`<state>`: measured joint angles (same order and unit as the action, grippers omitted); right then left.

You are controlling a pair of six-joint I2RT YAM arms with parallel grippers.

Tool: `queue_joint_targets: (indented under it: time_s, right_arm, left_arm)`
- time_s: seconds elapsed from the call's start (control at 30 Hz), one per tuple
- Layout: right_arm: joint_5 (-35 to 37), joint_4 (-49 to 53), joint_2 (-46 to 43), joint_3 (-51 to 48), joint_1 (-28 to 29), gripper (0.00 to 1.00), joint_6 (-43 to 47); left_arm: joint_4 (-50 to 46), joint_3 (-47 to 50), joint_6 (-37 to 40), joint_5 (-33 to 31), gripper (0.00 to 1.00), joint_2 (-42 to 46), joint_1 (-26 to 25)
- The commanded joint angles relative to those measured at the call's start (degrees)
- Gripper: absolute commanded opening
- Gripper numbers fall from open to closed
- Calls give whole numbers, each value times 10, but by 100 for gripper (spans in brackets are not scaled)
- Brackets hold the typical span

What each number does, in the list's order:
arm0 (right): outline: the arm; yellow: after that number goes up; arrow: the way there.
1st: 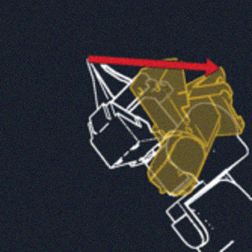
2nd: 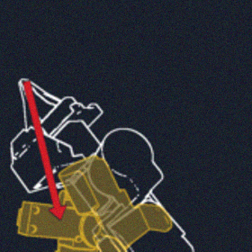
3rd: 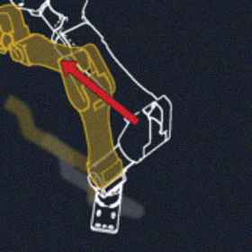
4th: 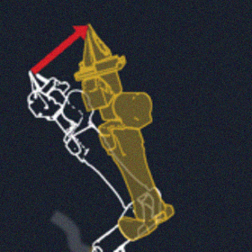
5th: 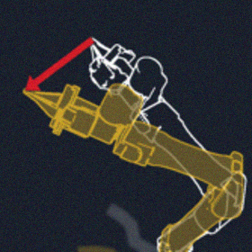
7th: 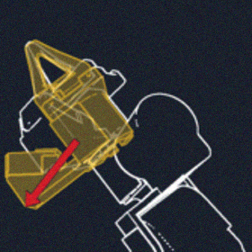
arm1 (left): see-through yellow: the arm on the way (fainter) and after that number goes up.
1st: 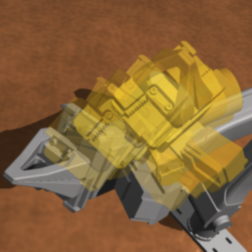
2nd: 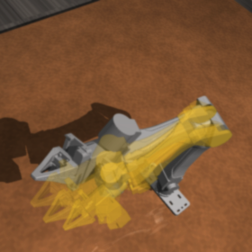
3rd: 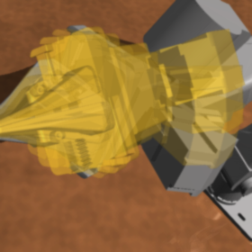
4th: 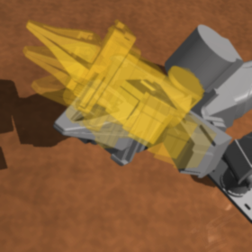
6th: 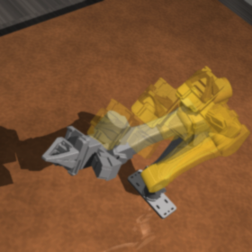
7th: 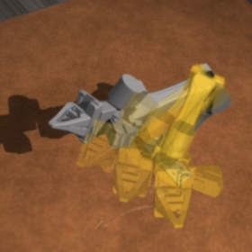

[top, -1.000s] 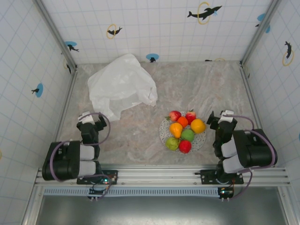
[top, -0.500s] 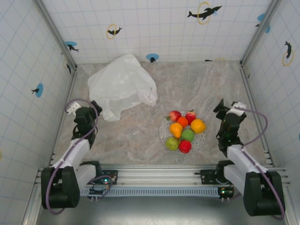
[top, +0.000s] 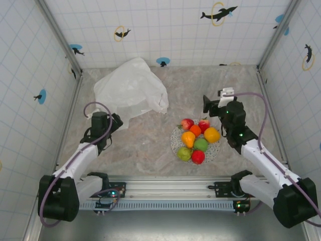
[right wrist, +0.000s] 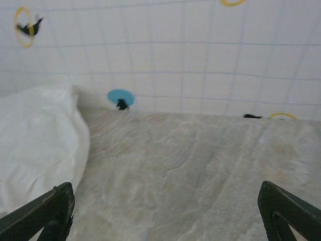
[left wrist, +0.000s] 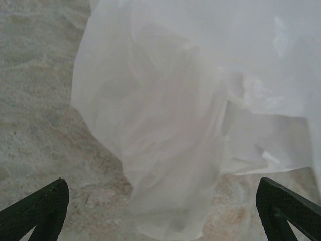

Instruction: Place the fruits into the plastic bag

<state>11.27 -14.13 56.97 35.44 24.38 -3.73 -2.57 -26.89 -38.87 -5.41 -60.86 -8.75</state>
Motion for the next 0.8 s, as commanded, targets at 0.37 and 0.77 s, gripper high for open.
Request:
queue_joint_targets:
  time_s: [0.37, 0.77]
  right_arm:
    - [-43, 17, 105, 37, 116, 95, 110]
    - [15, 25, 281, 138, 205, 91, 224]
  left_arm:
    - [82, -22, 32, 98, 30, -131, -6]
    - [-88, -22, 67, 194, 0, 27, -21]
